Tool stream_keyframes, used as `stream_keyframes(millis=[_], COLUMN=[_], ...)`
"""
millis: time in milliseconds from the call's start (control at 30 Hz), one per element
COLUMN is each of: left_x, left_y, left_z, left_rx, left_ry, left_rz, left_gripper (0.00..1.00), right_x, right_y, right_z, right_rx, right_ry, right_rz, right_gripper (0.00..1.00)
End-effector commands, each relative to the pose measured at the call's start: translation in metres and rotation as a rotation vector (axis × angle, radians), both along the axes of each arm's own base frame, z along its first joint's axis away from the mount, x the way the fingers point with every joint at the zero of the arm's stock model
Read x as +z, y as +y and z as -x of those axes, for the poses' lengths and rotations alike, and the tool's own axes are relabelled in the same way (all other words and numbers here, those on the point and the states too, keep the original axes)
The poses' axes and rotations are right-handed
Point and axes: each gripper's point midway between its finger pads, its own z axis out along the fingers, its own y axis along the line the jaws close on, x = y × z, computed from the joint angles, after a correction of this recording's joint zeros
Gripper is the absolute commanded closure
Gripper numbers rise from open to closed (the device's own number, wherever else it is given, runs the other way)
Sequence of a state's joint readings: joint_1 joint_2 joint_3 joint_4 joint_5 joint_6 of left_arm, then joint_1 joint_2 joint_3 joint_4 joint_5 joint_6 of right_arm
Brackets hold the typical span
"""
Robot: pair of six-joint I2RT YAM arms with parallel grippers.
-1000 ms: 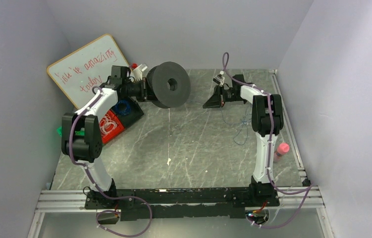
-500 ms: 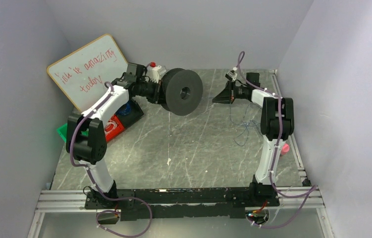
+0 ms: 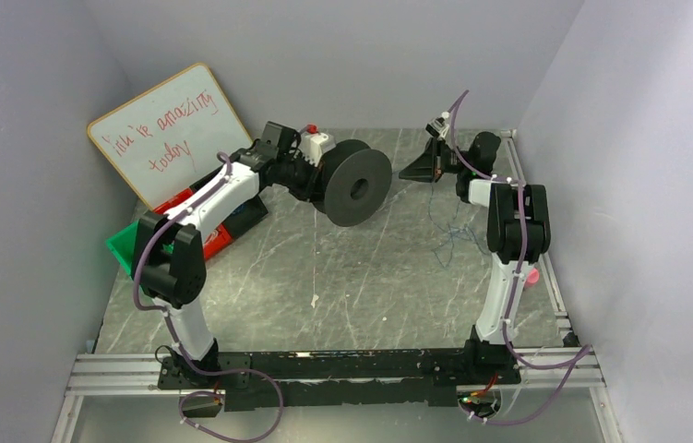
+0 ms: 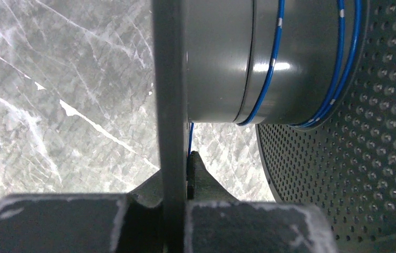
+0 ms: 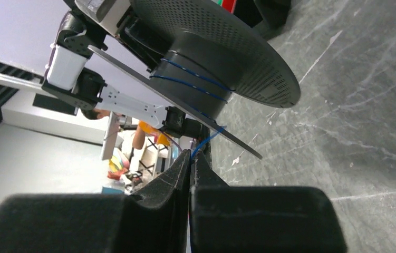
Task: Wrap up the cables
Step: Wrap the cable around the cable reel.
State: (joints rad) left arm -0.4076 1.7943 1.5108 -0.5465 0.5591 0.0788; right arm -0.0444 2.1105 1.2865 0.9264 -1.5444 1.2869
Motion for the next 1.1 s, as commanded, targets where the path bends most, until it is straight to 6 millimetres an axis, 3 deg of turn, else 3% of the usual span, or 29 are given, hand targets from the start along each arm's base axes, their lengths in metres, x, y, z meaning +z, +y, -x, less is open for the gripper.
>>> stream_keyframes(millis=[0, 367, 433, 833, 1067], left_x=[0.009, -0.006, -0.006, -0.009, -0.011], left_y=[0.002, 0.013, 0.013, 0.025, 0.029], left_z=[-0.023, -0.042, -0.042, -0.053, -0.057], left_rx=[0.046, 0.163, 0.163, 0.245, 0.274], left_ry=[-0.102, -0.103, -0.101, -0.117, -0.124], left_rz=[-0.063, -0.135, -0.133, -0.184, -0.201], left_gripper=[0.98, 0.98, 0.98, 0.98, 0.98], right_x=[0.03, 0.046, 0.046, 0.048, 0.045], right_y=[-0.001, 0.015, 0.026, 0.047, 0.055], right_z=[0.01, 0.024, 0.029, 0.038, 0.022], right_rx=[0.009, 0.051, 0.077, 0.12, 0.025], right_ry=[-0.15, -0.209, -0.213, -0.22, -0.163], right_rz=[0.001, 0.0, -0.004, -0.015, -0.004], right_gripper=[0.94, 0.9, 0.89, 0.89, 0.89])
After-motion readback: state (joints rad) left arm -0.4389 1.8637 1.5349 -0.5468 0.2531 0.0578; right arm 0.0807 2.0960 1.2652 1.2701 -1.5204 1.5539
